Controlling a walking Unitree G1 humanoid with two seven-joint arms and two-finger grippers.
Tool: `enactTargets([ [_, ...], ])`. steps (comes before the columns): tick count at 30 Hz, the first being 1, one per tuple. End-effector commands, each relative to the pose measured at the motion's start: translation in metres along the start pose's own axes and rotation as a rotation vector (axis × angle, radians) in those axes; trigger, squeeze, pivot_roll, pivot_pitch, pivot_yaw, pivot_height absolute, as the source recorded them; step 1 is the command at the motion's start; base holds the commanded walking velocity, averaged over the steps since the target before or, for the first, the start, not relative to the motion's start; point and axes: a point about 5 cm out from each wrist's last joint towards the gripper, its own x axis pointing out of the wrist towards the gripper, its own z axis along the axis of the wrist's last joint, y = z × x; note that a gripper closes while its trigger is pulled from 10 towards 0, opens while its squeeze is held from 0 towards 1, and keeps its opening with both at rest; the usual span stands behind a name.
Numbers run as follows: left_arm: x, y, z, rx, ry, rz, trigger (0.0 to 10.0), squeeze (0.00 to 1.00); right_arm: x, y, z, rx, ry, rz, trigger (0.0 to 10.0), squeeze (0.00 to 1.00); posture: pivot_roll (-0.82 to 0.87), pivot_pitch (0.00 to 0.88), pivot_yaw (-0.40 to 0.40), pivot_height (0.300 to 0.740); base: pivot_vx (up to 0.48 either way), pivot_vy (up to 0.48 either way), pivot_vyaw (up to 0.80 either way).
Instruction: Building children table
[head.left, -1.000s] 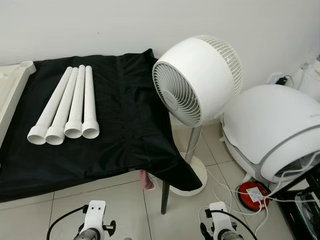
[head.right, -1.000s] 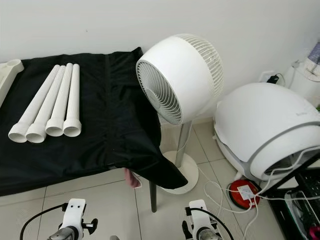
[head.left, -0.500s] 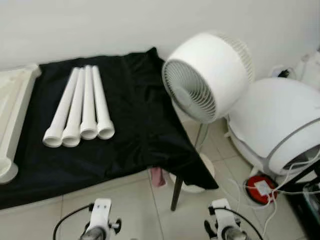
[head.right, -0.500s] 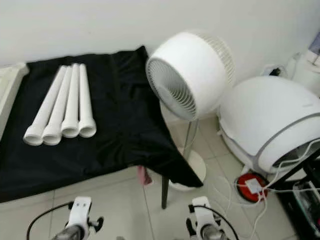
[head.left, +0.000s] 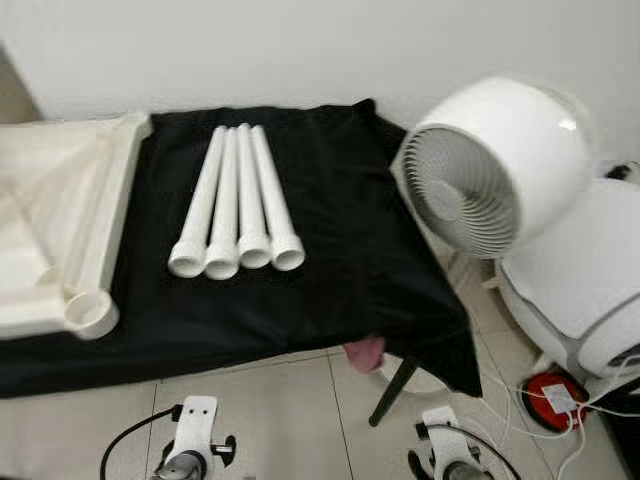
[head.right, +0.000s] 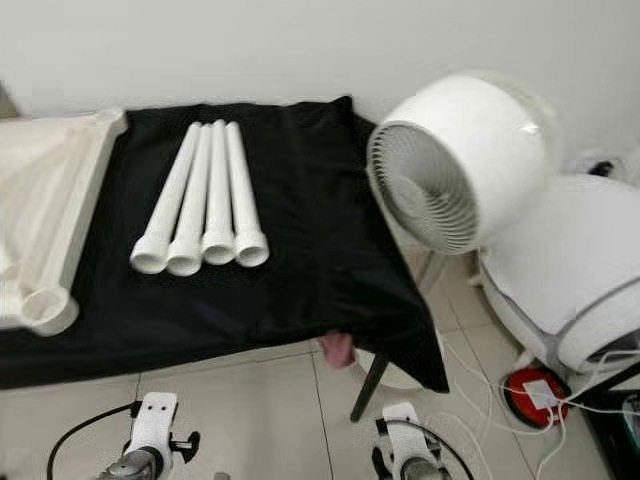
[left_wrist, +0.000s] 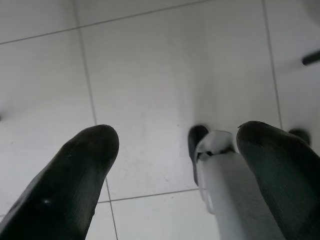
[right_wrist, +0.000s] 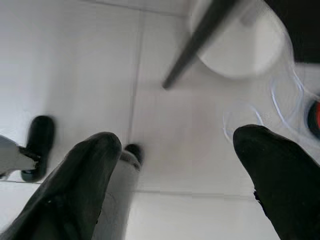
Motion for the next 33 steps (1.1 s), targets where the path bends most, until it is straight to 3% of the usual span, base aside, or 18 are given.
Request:
enactTargets([
  [1, -0.0011, -0.0021, -0.0074, -0.005, 0.028, 0.009, 10.0, 0.00, -0.0005, -0.0006, -0.0024, -0.002, 0.011, 0.001, 10.0, 0.00, -0.11, 0.000, 0.039, 0.740, 0.000, 0.259, 0.80],
  [11, -0.0012, -0.0018, -0.0075, -0.002, 0.028, 0.012, 10.0, 0.00, 0.0006, 0.0007, 0.0012, 0.001, 0.003, 0.005, 10.0, 0.00, -0.11, 0.000, 0.038, 0.740, 0.000, 0.202, 0.80],
  [16, -0.0014, -0.0005, -0.0076, 0.015, 0.025, 0.013, 10.0, 0.00, 0.0006, 0.0014, 0.0015, 0.018, -0.002, 0.011, 10.0, 0.00, -0.11, 0.000, 0.035, 0.740, 0.000, 0.000, 0.00],
  [20, -0.0020, -0.0032, -0.0088, 0.095, 0.021, -0.029, 10.0, 0.00, -0.0002, 0.0002, -0.0004, 0.028, -0.003, 0.011, 10.0, 0.00, -0.12, 0.000, 0.030, 0.740, 0.000, 0.000, 0.00],
  [33, -0.0025, -0.0005, -0.0103, 0.059, 0.027, -0.019, 10.0, 0.00, -0.0008, 0.0006, -0.0023, 0.058, -0.001, 0.002, 10.0, 0.00, -0.12, 0.006, 0.051, 0.740, 0.000, 0.000, 0.00],
])
